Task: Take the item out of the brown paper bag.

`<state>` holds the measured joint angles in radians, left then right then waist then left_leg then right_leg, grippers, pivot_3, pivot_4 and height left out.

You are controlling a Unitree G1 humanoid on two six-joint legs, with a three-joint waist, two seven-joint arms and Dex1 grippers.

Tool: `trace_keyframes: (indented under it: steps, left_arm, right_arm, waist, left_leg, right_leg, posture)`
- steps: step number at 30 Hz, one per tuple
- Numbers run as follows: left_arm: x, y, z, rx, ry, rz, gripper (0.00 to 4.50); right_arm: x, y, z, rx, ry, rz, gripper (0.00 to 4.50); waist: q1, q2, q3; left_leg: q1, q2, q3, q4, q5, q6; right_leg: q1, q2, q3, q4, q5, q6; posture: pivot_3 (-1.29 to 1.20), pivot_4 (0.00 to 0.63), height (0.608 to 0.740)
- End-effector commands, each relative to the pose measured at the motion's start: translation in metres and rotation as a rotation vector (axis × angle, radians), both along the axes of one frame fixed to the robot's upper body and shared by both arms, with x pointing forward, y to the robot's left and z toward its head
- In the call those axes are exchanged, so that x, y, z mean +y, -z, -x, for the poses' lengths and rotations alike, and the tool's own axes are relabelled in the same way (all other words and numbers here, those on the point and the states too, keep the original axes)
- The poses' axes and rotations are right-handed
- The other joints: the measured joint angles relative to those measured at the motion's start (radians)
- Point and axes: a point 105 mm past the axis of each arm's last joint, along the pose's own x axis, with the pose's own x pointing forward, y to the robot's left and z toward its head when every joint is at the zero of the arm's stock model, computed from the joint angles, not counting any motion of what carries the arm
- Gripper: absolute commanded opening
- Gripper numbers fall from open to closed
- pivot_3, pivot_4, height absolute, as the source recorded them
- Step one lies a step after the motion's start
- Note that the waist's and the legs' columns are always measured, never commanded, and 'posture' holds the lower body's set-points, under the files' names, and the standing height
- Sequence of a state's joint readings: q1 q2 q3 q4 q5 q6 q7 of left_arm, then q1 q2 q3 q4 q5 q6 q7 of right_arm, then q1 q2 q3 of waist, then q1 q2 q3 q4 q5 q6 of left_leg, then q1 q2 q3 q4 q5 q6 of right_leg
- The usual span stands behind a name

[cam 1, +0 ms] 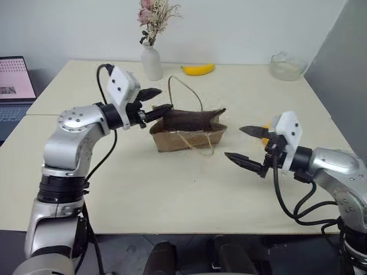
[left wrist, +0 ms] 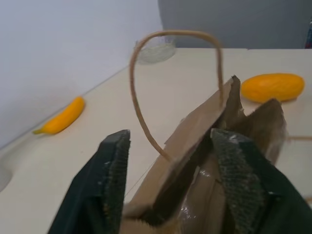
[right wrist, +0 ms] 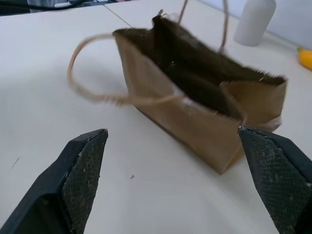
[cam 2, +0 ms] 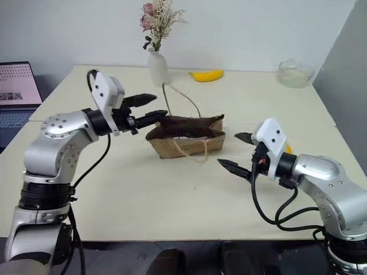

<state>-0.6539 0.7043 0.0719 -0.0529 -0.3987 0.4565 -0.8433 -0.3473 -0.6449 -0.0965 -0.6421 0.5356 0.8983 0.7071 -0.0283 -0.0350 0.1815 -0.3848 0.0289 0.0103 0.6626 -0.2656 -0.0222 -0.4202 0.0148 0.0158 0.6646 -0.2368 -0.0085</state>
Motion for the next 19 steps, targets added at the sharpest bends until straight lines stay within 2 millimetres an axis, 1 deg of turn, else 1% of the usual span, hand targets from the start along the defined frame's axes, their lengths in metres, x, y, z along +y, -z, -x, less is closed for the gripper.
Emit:
trace_keyframes:
  steps: [1,4,7,9,11,13,16,19]
  left_arm:
    - [0.015,-0.016,0.012,-0.082,-0.058,-0.003,4.09]
    - [0.034,-0.015,0.019,-0.095,-0.18,0.029,4.09]
    - [0.047,-0.001,0.027,-0.074,-0.292,0.029,4.09]
    - [0.054,0.013,0.036,-0.096,-0.395,0.032,4.09]
    - [0.055,0.028,0.047,-0.074,-0.455,0.057,4.09]
    - [0.054,0.046,0.056,-0.053,-0.507,0.064,4.09]
    - [0.051,0.07,0.07,-0.035,-0.584,0.082,4.09]
    - [0.048,0.084,0.071,-0.039,-0.62,0.11,4.09]
  right_arm:
    - [0.0,-0.012,-0.006,-0.061,0.003,-0.019,4.5]
    - [0.001,-0.01,-0.01,-0.064,-0.003,-0.026,4.5]
    - [0.003,-0.008,-0.011,-0.098,-0.007,-0.038,4.5]
    - [0.003,-0.005,-0.015,-0.14,0.025,-0.073,4.5]
    - [0.004,-0.003,-0.018,-0.197,0.059,-0.114,4.5]
    - [0.004,0.005,-0.019,-0.197,0.1,-0.159,4.5]
    - [0.004,0.025,-0.018,-0.188,0.155,-0.195,4.5]
    - [0.003,0.04,-0.019,-0.171,0.178,-0.208,4.5]
  waist:
    - [0.0,0.0,0.0]
    - [0.0,0.0,0.0]
    - [0.0,0.0,0.0]
    - [0.0,0.0,0.0]
    - [0.0,0.0,0.0]
    - [0.0,-0.001,-0.001]
    - [0.002,-0.001,-0.001]
    - [0.005,-0.001,-0.001]
  left_leg:
    - [-0.001,0.0,0.0,0.0,0.0,0.0]
    - [-0.003,0.0,0.0,0.0,0.0,0.0]
    - [-0.004,0.001,-0.001,-0.001,0.0,0.0]
    - [-0.004,0.001,-0.002,0.0,0.0,0.0]
    - [-0.003,0.001,-0.001,0.0,0.0,0.0]
    - [-0.003,0.001,-0.001,0.0,0.0,0.0]
    - [-0.001,0.001,-0.001,0.0,0.0,0.0]
    - [0.001,0.001,-0.001,0.0,0.0,0.0]
  right_leg:
    - [0.0,-0.001,0.0,-0.001,0.0,0.0]
    - [-0.001,-0.001,0.0,-0.002,0.0,0.0]
    - [-0.002,-0.001,-0.001,-0.003,0.0,0.0]
    - [-0.002,-0.001,-0.001,-0.002,0.0,0.0]
    - [-0.001,-0.001,-0.001,-0.002,0.0,0.0]
    - [-0.001,-0.002,-0.001,-0.002,0.0,0.0]
    - [0.0,-0.002,-0.001,0.0,0.0,0.0]
    - [0.001,-0.002,-0.001,0.0,0.0,0.0]
  posture:
    - [0.0,0.15,0.74]
    - [0.0,0.15,0.74]
    - [0.0,0.15,0.74]
    - [0.0,0.15,0.74]
    - [0.0,0.15,0.74]
    - [0.0,0.15,0.74]
    - [0.0,0.15,0.74]
    - [0.0,0.15,0.74]
